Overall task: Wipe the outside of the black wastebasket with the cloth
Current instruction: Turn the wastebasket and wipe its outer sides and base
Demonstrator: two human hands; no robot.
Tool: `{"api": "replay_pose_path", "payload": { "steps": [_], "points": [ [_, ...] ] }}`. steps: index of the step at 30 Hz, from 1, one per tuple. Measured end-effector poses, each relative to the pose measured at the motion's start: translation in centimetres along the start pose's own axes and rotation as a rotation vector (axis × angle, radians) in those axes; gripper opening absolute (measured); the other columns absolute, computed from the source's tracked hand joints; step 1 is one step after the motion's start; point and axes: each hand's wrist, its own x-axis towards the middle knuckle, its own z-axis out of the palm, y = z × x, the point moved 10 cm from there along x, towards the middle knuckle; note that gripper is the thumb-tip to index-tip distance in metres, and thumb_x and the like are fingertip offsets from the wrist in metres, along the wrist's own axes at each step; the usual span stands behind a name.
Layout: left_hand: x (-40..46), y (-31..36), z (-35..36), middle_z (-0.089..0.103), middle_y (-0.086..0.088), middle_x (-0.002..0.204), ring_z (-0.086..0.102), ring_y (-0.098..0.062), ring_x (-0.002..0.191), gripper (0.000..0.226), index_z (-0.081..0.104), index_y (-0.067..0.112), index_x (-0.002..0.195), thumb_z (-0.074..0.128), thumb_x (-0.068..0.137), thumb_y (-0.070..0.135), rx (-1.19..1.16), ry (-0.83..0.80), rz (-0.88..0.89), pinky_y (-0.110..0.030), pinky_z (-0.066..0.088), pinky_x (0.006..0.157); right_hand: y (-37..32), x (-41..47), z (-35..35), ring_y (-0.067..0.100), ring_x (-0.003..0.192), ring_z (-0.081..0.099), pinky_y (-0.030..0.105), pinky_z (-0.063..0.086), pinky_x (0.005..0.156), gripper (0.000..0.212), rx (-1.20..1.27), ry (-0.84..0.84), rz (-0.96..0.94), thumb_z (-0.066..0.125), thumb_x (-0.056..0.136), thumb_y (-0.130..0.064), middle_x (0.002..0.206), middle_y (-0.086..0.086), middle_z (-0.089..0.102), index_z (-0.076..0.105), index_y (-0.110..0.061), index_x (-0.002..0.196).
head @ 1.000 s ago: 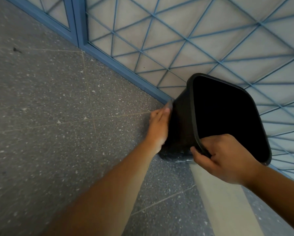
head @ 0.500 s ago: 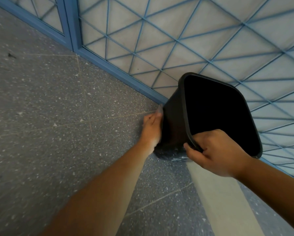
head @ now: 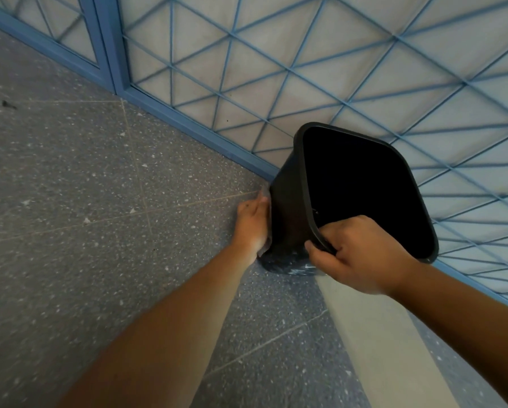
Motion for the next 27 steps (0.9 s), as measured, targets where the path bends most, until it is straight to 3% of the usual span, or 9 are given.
{"api": "replay_pose_path", "payload": {
  "steps": [3, 4, 6, 9, 11, 15, 18, 22, 27],
  "points": [
    [-0.3, 1.7, 0.1, 0.054, -0.009, 0.134, 0.062, -0.019, 0.121, 0.041, 0.063, 0.006, 0.126, 0.042, 0.111, 0.037, -0.036, 0.032, 0.07, -0.018, 0.052, 0.102, 0.0, 0.2, -0.1, 0.011, 0.039, 0.043, 0.022, 0.032, 0.044, 0.043, 0.002, 0.011, -0.007, 0.036, 0.084, -0.051, 0.044, -0.004, 0.041, 0.042, -0.022, 0.053],
    [-0.2, 1.5, 0.2, 0.055, -0.01, 0.135, 0.061, -0.023, 0.122, 0.041, 0.062, 0.004, 0.127, 0.041, 0.111, 0.036, -0.044, 0.039, 0.062, -0.02, 0.052, 0.103, 0.0, 0.2, -0.2, 0.011, 0.039, 0.043, 0.021, 0.03, 0.044, 0.043, 0.0, 0.008, -0.006, 0.036, 0.084, -0.051, 0.044, -0.004, 0.041, 0.042, -0.022, 0.053],
    [0.2, 0.4, 0.4, 0.056, -0.019, 0.142, 0.06, -0.032, 0.129, 0.048, 0.06, -0.001, 0.134, 0.038, 0.112, 0.036, -0.057, 0.013, -0.02, -0.04, 0.051, 0.11, 0.0, 0.0, -0.2, 0.012, 0.039, 0.043, 0.02, 0.029, 0.043, 0.042, 0.001, 0.004, 0.0, 0.036, 0.085, -0.051, 0.044, -0.003, 0.041, 0.038, -0.025, 0.052],
    [0.0, 1.4, 0.1, 0.056, -0.012, 0.134, 0.063, -0.018, 0.117, 0.045, 0.064, 0.003, 0.127, 0.041, 0.111, 0.038, -0.033, 0.032, 0.047, -0.023, 0.051, 0.091, 0.0, 0.0, 0.0, 0.013, 0.039, 0.043, 0.019, 0.029, 0.044, 0.042, 0.002, -0.006, 0.005, 0.037, 0.086, -0.05, 0.044, -0.004, 0.04, 0.038, -0.025, 0.052],
    [-0.2, 1.9, 0.2, 0.052, -0.007, 0.133, 0.06, -0.012, 0.115, 0.043, 0.061, 0.005, 0.13, 0.041, 0.111, 0.037, -0.041, 0.059, 0.084, -0.025, 0.048, 0.099, -0.1, 0.2, -0.1, 0.012, 0.039, 0.042, 0.021, 0.03, 0.044, 0.042, 0.001, -0.004, 0.002, 0.041, 0.086, -0.048, 0.044, -0.005, 0.039, 0.04, -0.023, 0.052],
    [0.4, 1.3, 0.9, 0.057, -0.019, 0.137, 0.062, -0.03, 0.126, 0.048, 0.06, -0.002, 0.133, 0.04, 0.111, 0.036, -0.069, 0.03, 0.034, -0.048, 0.047, 0.113, -0.3, 0.1, -0.1, 0.012, 0.039, 0.039, 0.02, 0.027, 0.044, 0.042, -0.009, -0.02, -0.016, 0.047, 0.089, -0.041, 0.044, -0.006, 0.036, 0.04, -0.022, 0.052],
    [0.4, 2.8, 0.8, 0.053, 0.001, 0.124, 0.061, -0.006, 0.115, 0.047, 0.062, 0.007, 0.133, 0.042, 0.109, 0.043, -0.043, 0.068, 0.139, -0.032, 0.048, 0.108, -0.5, 0.1, -0.3, 0.012, 0.038, 0.039, 0.019, 0.026, 0.042, 0.041, -0.001, -0.003, -0.02, 0.048, 0.088, -0.039, 0.043, -0.007, 0.035, 0.041, -0.021, 0.052],
    [1.6, -0.9, 0.8, 0.049, -0.016, 0.15, 0.048, -0.035, 0.142, 0.055, 0.057, 0.012, 0.143, 0.039, 0.108, 0.05, -0.049, 0.001, -0.094, -0.056, 0.037, 0.121, -0.4, 0.1, -0.3, 0.013, 0.038, 0.04, 0.021, 0.027, 0.042, 0.041, 0.014, -0.013, -0.011, 0.05, 0.089, -0.038, 0.043, -0.006, 0.036, 0.043, -0.02, 0.053],
    [0.2, 0.7, 1.1, 0.044, 0.009, 0.136, 0.032, -0.022, 0.144, 0.056, 0.051, 0.037, 0.147, 0.031, 0.101, 0.063, 0.053, 0.041, 0.092, -0.045, 0.024, 0.122, -0.4, 0.1, -0.2, 0.014, 0.039, 0.041, 0.017, 0.023, 0.043, 0.042, -0.006, 0.005, -0.012, 0.047, 0.086, -0.041, 0.042, -0.005, 0.035, 0.04, -0.019, 0.051]
  ]
}}
